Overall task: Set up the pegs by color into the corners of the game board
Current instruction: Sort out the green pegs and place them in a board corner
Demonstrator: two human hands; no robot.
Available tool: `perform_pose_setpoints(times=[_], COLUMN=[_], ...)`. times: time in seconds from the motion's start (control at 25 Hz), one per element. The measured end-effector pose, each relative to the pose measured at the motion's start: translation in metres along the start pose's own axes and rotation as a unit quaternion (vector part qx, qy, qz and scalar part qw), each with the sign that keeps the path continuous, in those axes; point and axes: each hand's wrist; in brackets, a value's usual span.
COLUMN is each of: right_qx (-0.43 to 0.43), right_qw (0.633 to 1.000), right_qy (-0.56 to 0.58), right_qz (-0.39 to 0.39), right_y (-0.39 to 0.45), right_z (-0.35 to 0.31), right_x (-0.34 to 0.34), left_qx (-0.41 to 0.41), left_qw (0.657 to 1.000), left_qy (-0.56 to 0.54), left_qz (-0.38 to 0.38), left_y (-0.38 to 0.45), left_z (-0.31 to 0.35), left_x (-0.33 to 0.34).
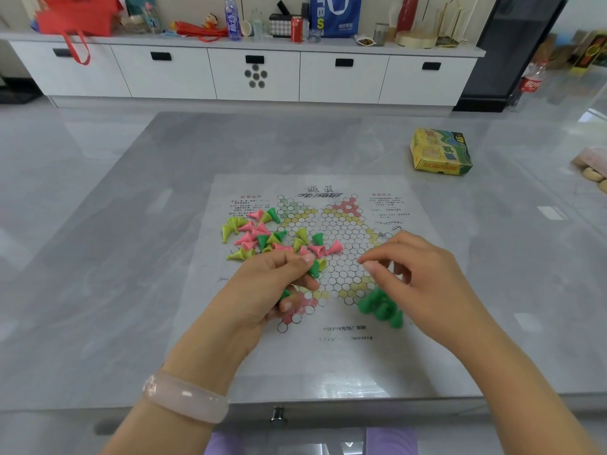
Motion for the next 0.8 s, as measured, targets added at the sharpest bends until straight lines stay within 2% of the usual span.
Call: perform_pose_setpoints(times=[0.2,0.52,0.68,0.8], right_qx=[-0.075,-0.086,-0.016,0.071], right_qw=[0.994,0.995,0.995,0.983], right_qy=[0.073,0.055,0.068,0.064], right_qz=[-0.017,-0.006,0.075,0.154], right_y=[0.004,0.005,0.007,0.006], right_z=[-0.014,-0.014,-0.011,0.001], right_x=[0.012,0.013,0.002,-0.008], left_qx=[-0.011,-0.036,-0.090,-0.074], left_qw=[0.999,0.998,0.980,0.969], left_qy=[0.030,0.003,-0.163,-0.229], left_qz=[-0.041,-0.047,-0.071,-0.062], left_y=[0.001,0.000,0.002,0.004], left_z=[-0.004,-0.004,0.001,0.005], left_x=[0.009,0.014,0.009,-0.002])
Point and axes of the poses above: each hand's wrist, its own y-axis towards the middle knuckle, its own x-axis out of the palm, z = x × y, and after that the axes turned 14 degrees about -x, right-handed
